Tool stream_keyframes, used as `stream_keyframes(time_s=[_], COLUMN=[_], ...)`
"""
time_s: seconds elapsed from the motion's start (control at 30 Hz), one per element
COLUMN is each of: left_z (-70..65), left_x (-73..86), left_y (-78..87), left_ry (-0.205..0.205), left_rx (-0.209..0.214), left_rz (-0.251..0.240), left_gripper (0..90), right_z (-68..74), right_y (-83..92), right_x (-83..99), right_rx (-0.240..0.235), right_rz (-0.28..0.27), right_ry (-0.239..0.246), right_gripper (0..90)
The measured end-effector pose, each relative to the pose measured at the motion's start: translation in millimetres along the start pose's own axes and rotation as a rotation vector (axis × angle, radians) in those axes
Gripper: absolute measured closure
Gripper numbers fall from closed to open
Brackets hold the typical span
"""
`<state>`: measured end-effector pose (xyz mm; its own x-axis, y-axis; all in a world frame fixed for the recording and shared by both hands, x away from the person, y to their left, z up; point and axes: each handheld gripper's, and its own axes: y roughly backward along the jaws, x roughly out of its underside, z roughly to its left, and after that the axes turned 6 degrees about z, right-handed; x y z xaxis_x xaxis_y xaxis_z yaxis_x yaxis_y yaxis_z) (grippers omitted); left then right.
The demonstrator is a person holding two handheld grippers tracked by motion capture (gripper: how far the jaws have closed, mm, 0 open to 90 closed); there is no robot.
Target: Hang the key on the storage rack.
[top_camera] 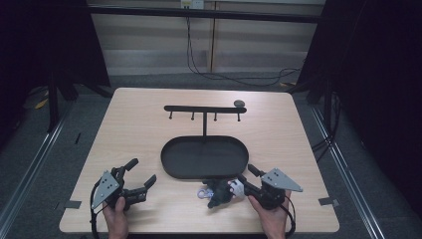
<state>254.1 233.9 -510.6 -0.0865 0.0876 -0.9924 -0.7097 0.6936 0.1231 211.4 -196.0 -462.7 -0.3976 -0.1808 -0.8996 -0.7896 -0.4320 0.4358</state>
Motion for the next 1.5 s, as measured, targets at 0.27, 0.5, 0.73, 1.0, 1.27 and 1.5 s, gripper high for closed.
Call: stream_keyframes(time_s=[0.27, 0.5, 0.73, 1.0, 1.27, 1.5], left_z=[-0.1, 0.0, 0.0, 0.0, 0.0, 0.0], left_x=[0.0, 0.0, 0.0, 0.0, 0.0, 0.0], left_y=[0.0, 0.1, 0.1, 0.1, 0.1, -0.1], left_ry=[0.001, 0.000, -0.001, 0.000, 0.000, 0.000], left_rx=[-0.001, -0.001, 0.000, 0.000, 0.000, 0.000], left_rz=[0.001, 0.002, 0.001, 0.000, 0.001, -0.001], left_gripper=[15.2, 15.2, 15.2, 15.2, 15.2, 15.2], right_z=[0.3, 4.7, 17.3, 27.4, 35.2, 50.2], right_y=[-11.7, -20.7, -33.8, -46.9, -61.6, -80.5], right_x=[-16.7, -33.2, -46.2, -60.7, -71.4, -75.7], right_rx=[-0.150, -0.232, -0.318, -0.375, -0.484, -0.530], right_rz=[0.136, 0.230, 0.310, 0.422, 0.532, 0.727], right_ry=[-0.003, 0.071, 0.128, 0.198, 0.250, 0.338], right_gripper=[54.9, 60.8, 65.5, 69.0, 63.2, 72.1])
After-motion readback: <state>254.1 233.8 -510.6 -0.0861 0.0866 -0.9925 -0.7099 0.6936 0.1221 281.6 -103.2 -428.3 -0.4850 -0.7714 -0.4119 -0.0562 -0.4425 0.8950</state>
